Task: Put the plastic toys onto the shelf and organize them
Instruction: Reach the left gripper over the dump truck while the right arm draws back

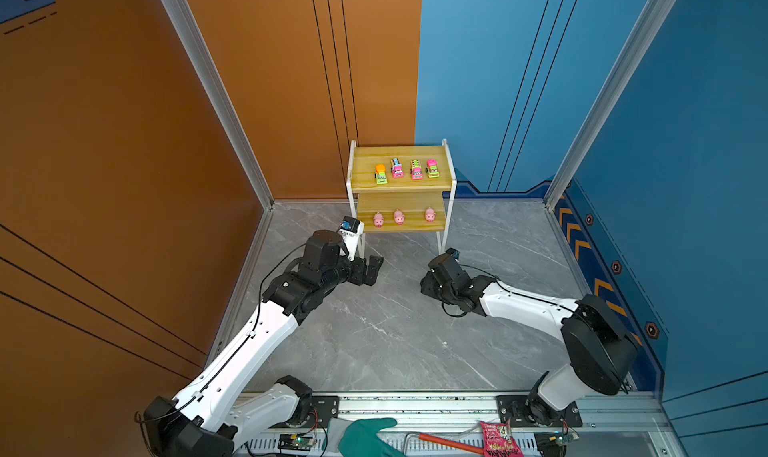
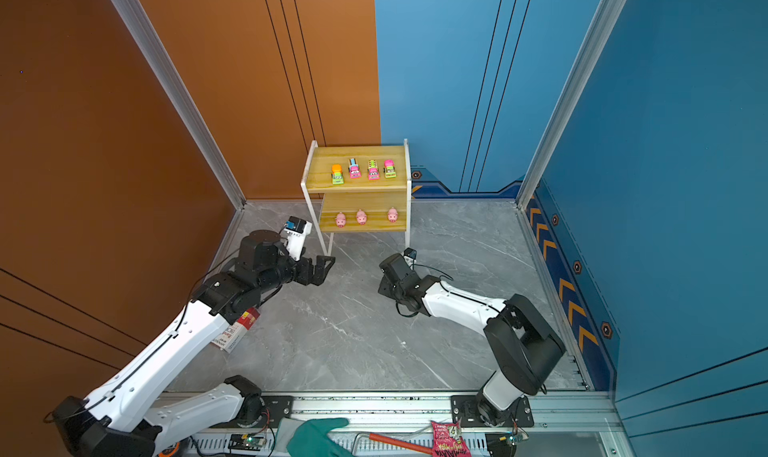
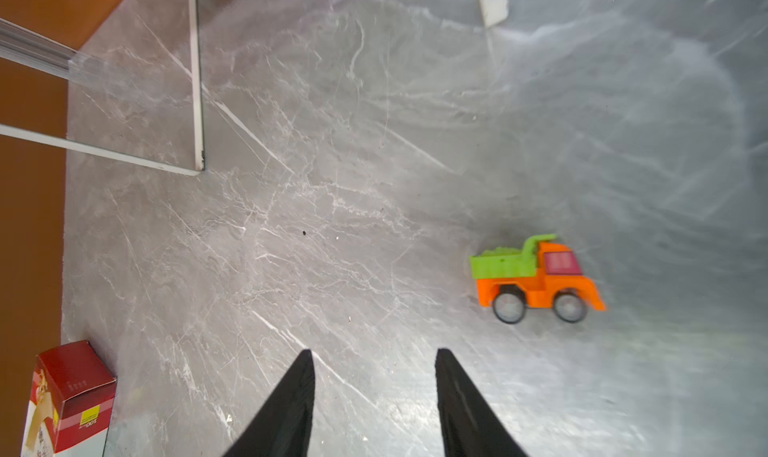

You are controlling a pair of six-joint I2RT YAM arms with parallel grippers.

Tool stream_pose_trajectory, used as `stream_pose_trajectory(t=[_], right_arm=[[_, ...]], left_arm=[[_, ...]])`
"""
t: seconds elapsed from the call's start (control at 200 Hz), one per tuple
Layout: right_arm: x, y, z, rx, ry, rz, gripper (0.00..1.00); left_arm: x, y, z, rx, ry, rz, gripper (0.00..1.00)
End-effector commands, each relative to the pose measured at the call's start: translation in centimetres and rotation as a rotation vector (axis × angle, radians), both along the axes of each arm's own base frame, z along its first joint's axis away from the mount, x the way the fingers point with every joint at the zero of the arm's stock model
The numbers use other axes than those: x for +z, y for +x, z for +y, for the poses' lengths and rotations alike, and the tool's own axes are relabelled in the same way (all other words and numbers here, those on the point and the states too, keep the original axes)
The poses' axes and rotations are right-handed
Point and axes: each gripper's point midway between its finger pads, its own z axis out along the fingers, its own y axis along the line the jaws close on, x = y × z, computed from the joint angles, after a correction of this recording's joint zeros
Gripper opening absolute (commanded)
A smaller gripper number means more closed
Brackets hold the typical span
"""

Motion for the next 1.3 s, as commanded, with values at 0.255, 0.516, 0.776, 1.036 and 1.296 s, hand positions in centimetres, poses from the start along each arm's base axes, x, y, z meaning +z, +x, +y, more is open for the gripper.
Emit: stream_pose_trajectory(t=[0.255, 0.516, 0.776, 1.036, 1.296], right_arm=[[-1.4, -0.3, -12.6, -0.122, -0.119, 0.003, 0.58], [-1.9, -0.2, -15.7, -0.151, -0.086, -0.008, 0.62], [-1.9, -1.0, -16.6, -0.153, -0.070, -0.066, 0.65], [-1.9, -1.0, -16.3, -0.139, -0.051, -0.096, 0.66], [-1.5, -1.0, -16.2, -0.121, -0.055, -0.112, 0.67]], left_arm=[[-5.7, -2.1, -6.8, -0.068, 0.112, 0.171, 0.98], [-11.5, -1.9, -13.7, 0.006, 0.119, 0.404, 0.98], [-16.2, 0.1, -17.2, 0.109, 0.146, 0.577, 0.98], [-18.7, 1.8, -19.7, 0.180, 0.127, 0.661, 0.98], [-21.0, 2.7, -20.0, 0.275, 0.143, 0.710, 0.98]])
